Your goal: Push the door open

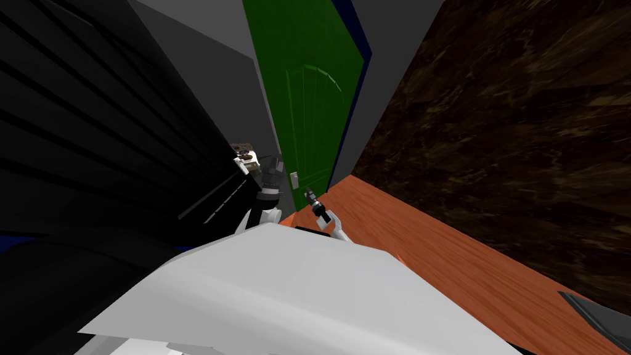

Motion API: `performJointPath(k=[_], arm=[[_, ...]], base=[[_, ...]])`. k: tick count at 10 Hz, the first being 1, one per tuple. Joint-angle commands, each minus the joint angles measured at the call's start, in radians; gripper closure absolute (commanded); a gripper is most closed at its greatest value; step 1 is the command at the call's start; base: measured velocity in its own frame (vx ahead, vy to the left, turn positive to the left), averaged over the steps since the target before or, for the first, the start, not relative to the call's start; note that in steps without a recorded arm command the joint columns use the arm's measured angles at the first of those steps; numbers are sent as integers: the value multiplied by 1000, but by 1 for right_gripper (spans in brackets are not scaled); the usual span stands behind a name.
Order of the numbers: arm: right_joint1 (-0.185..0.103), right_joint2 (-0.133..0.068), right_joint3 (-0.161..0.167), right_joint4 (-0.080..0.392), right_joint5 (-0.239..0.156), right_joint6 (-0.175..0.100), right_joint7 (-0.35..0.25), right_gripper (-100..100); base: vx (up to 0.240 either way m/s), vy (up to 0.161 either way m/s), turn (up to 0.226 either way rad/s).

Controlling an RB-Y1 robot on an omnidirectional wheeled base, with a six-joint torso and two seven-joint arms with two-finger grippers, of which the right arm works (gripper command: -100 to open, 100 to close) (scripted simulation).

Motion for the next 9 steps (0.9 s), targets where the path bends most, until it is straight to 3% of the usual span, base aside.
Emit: performJointPath(k=[1, 3, 5, 6, 9], arm=[[-19, 7, 21, 36, -1, 5, -5, -100], [-50, 8, 56, 85, -5, 14, -17, -100], [-62, 8, 70, 103, -6, 17, -21, -100], [-56, 6, 66, 91, -6, 18, -20, -100], [-58, 14, 53, 113, -5, 15, -13, -100]], base=[[132, 104, -76], [144, 101, -83], [143, 64, -61], [48, 25, -8], [121, 131, 39]])
